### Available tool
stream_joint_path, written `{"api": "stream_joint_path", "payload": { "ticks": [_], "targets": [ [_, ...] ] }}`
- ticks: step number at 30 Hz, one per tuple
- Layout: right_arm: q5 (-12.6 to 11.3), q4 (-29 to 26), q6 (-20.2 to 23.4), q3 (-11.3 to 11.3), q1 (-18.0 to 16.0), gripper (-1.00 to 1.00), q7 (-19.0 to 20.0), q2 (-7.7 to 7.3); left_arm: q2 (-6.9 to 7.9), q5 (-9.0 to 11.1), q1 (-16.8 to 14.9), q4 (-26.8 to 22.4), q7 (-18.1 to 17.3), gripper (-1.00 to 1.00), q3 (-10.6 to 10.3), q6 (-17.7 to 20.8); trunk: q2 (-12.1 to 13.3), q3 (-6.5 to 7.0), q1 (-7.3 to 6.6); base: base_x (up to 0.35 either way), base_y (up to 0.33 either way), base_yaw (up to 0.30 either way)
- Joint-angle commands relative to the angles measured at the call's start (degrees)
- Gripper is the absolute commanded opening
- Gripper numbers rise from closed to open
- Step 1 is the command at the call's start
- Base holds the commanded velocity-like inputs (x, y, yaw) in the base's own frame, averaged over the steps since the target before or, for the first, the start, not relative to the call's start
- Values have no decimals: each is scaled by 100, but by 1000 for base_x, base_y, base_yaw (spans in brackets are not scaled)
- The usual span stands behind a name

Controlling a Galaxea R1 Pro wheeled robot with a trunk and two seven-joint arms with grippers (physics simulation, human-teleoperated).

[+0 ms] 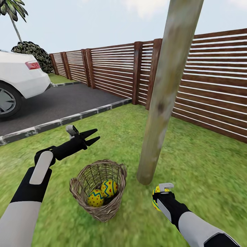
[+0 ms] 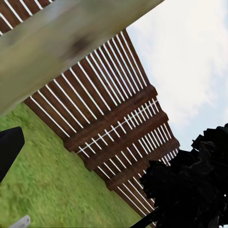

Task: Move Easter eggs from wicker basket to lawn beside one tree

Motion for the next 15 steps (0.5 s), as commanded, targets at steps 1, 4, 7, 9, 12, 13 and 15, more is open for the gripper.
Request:
{"api": "stream_joint_path", "payload": {
  "ticks": [1, 4, 7, 9, 12, 13, 15],
  "targets": [
    [-44, -10, 31, 47, -4, -100, -31, -4, -1, -14, -4, 1, -28, 100, 6, 25, -44, -23, 22, 129, 0, 0],
    [-44, -10, 31, 47, -4, -100, -31, -4, -1, -16, -4, 1, -28, 100, 6, 25, -164, -77, 88, 273, 0, 0],
    [-44, -10, 31, 47, -4, -100, -31, -4, 1, -15, 2, 0, -28, 100, 6, 20, -284, -131, 153, 119, 0, 0],
    [-44, -10, 31, 47, -4, -100, -31, -4, 6, -18, 4, 1, -28, 100, 6, 19, -365, -167, 197, 20, 0, 0],
    [-44, -10, 31, 47, -4, -100, -32, -4, 8, -20, 5, 0, -28, 100, 6, 19, -485, -221, 263, 4, 0, 0],
    [-44, -10, 31, 47, -4, -100, -31, -4, 8, -17, 5, 1, -28, 100, 6, 20, -525, -239, 285, 0, 0, 0],
    [-44, -15, 31, 47, -4, -100, -31, -7, 8, -20, 2, 0, -28, 100, 6, 21, -605, -275, 329, 0, 0, 0]
  ]
}}
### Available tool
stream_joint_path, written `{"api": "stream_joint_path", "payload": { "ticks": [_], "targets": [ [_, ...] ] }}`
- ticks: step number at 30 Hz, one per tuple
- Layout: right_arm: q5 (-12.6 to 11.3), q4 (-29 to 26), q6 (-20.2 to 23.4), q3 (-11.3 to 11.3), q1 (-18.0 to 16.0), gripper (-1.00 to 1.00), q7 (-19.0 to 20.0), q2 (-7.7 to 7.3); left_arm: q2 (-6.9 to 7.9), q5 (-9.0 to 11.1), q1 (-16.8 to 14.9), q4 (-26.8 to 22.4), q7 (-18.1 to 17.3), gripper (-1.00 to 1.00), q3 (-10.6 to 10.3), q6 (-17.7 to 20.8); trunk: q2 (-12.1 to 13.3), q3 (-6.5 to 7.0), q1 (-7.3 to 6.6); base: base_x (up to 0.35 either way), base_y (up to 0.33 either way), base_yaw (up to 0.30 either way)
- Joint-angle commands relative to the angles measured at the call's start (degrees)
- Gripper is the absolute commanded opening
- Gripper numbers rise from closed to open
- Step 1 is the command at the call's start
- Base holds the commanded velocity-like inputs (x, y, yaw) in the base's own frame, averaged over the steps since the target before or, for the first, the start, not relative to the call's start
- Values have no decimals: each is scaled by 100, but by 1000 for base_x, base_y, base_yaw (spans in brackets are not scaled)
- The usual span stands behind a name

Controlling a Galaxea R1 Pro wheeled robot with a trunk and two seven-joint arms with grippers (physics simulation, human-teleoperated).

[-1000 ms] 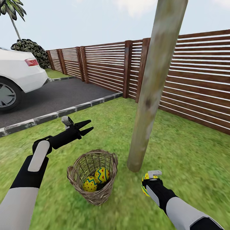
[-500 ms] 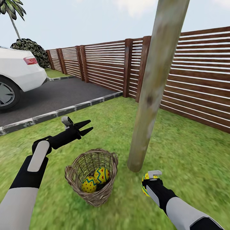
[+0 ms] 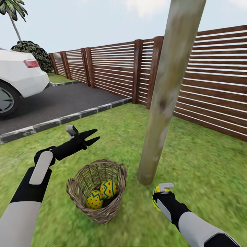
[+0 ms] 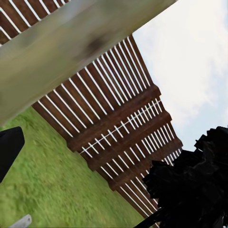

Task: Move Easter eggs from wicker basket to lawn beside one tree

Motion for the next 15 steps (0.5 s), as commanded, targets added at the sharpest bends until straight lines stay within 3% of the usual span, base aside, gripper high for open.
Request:
{"api": "stream_joint_path", "payload": {
  "ticks": [1, 15],
  "targets": [
    [-32, -12, 31, 47, -3, -100, -31, -12, -1, -15, -7, 1, -27, 100, 6, 24, -44, -23, 21, 0, 0, 0],
    [42, 5, 40, 61, -126, -100, -31, 8, -8, -10, -1, -2, -27, 100, 6, 29, -605, -275, 329, 0, 0, 0]
  ]
}}
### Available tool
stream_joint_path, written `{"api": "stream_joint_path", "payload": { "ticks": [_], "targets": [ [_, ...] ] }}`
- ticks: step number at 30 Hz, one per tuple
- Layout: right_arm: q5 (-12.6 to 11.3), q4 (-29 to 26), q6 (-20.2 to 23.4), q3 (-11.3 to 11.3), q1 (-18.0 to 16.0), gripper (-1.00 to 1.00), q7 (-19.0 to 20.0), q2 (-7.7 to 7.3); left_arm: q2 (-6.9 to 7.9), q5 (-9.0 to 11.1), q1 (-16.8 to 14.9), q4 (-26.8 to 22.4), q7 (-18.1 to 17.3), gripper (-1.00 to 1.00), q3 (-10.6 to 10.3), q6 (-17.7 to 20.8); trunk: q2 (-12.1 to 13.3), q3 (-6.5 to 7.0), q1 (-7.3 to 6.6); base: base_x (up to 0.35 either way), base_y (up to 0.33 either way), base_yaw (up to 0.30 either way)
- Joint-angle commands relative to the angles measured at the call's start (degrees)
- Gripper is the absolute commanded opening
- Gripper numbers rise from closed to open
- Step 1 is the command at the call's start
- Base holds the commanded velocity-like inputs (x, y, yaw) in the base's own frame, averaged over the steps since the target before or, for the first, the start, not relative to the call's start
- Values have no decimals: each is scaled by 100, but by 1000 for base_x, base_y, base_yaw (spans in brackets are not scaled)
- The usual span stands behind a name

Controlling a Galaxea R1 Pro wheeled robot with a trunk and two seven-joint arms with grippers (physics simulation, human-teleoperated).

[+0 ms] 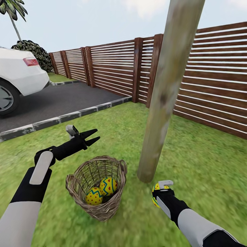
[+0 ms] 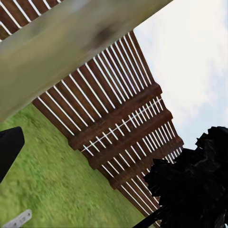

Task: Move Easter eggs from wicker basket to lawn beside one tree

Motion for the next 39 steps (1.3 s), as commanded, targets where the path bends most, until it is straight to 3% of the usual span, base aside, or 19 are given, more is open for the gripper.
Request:
{"api": "stream_joint_path", "payload": {
  "ticks": [1, 5, 39],
  "targets": [
    [-46, -10, 31, 50, -4, -100, -31, -4, -2, -14, -4, 2, -28, 100, 6, 25, -44, -23, 21, 0, 0, 0],
    [-45, -6, 31, 51, -4, -100, -31, -4, -2, -15, -4, -1, -28, 100, 6, 23, -204, -95, 109, 0, 0, 0],
    [-35, -56, -36, 51, -39, -100, -31, -12, 7, -12, -4, -2, -36, 100, 14, 26, -249, -848, 197, 72, 0, 0]
  ]
}}
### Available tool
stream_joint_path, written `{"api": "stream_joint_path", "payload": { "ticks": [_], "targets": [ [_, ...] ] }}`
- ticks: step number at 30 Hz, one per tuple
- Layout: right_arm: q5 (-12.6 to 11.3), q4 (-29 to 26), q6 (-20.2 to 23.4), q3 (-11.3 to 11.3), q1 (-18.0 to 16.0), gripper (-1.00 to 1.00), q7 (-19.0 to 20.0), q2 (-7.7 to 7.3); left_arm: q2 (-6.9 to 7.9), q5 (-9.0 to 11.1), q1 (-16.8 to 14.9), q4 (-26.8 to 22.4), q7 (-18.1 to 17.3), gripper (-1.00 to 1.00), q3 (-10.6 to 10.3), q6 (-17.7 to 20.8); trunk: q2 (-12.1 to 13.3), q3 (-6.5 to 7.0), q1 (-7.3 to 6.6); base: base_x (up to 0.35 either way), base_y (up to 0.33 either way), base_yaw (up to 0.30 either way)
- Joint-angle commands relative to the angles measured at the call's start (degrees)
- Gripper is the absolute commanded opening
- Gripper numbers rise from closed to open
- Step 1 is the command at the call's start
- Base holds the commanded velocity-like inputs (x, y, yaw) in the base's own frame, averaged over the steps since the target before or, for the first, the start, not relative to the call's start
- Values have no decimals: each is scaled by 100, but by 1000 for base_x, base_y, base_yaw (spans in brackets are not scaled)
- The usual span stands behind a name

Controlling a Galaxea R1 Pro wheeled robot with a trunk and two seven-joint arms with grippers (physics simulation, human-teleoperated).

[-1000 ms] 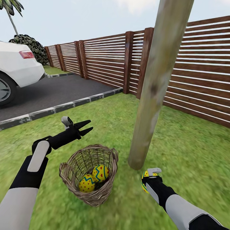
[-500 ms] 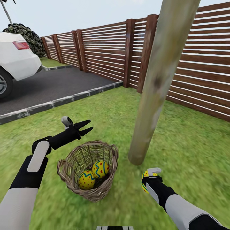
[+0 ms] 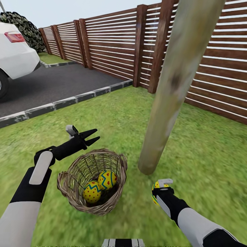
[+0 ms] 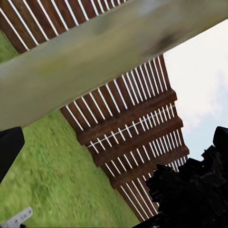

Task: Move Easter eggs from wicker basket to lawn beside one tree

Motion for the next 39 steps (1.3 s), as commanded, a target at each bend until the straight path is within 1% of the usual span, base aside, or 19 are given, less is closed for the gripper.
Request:
{"api": "stream_joint_path", "payload": {
  "ticks": [1, 5, 10, 12, 14, 16, 19, 39],
  "targets": [
    [-47, -14, -29, 47, -3, -100, -31, -4, -1, -13, -4, 1, -27, 100, 6, 26, -4, -27, 1, 1, 0, 0],
    [-40, -34, -147, 62, -3, -100, -36, -2, -1, -5, 3, -23, -34, 100, 6, 26, -9, -116, 11, 0, 0, 0],
    [-39, -44, -167, 65, -3, -100, -37, -3, 12, 8, 12, -152, -45, 100, 11, 26, -16, -227, 24, 0, 0, 0],
    [-39, -49, -167, 65, -3, -100, -40, -3, 16, 102, 14, -164, -45, 100, 14, 26, -18, -271, 29, 0, 0, 0],
    [-39, -52, -168, 65, -3, -100, -40, -4, 23, 144, 14, -166, -45, 100, 17, 26, -21, -315, 35, 0, 0, 0],
    [-39, -53, -168, 65, -3, -100, -40, -4, 88, 152, 14, -166, -45, 100, 9, 26, -24, -360, 40, 0, 0, 0],
    [-39, -53, -168, 65, -3, -100, -40, -4, 127, 159, 14, -166, -45, 100, 6, 26, -28, -426, 47, 0, 0, 0],
    [-39, -44, -227, 65, -3, -100, -40, -4, 140, 177, 14, -165, -45, 100, 28, 26, -54, -869, 99, 0, 0, 0]
  ]
}}
